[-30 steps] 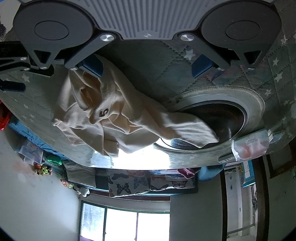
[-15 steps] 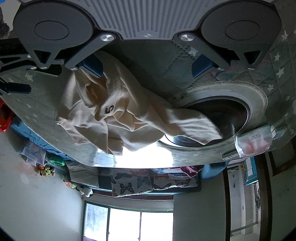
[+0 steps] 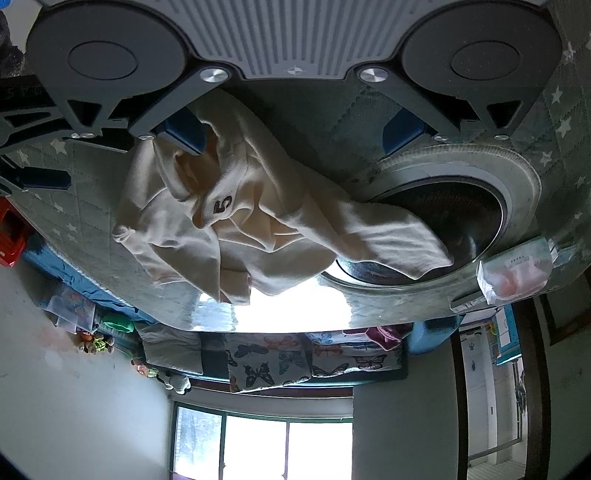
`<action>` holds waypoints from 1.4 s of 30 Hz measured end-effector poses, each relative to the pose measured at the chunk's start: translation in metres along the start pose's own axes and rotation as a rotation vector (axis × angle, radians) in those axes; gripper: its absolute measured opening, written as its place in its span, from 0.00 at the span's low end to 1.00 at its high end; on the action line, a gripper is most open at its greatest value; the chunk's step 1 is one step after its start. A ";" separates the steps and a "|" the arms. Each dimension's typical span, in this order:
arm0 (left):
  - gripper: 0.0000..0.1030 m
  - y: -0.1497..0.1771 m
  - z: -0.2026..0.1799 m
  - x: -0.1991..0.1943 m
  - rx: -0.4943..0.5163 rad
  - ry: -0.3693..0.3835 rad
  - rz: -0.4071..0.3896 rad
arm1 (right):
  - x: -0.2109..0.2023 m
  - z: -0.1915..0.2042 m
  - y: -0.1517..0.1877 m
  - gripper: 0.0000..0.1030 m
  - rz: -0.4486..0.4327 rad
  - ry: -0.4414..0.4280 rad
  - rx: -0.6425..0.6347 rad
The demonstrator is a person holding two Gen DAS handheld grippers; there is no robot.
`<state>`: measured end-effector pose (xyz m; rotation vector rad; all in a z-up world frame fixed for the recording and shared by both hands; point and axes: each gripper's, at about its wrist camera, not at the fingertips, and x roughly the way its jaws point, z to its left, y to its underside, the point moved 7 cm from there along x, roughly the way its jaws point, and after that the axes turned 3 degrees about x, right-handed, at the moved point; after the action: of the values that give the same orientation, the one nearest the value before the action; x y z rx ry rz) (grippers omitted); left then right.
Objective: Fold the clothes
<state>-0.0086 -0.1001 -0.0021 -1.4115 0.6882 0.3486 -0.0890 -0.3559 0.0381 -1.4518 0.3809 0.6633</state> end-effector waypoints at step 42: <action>0.06 -0.046 0.038 0.078 -0.101 0.121 0.084 | 0.104 -0.040 -0.107 0.81 0.012 -0.005 -0.040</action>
<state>0.0876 -0.0834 -0.0145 -1.5114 0.8405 0.3703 0.0633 -0.3745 0.0540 -1.4865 0.3745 0.6870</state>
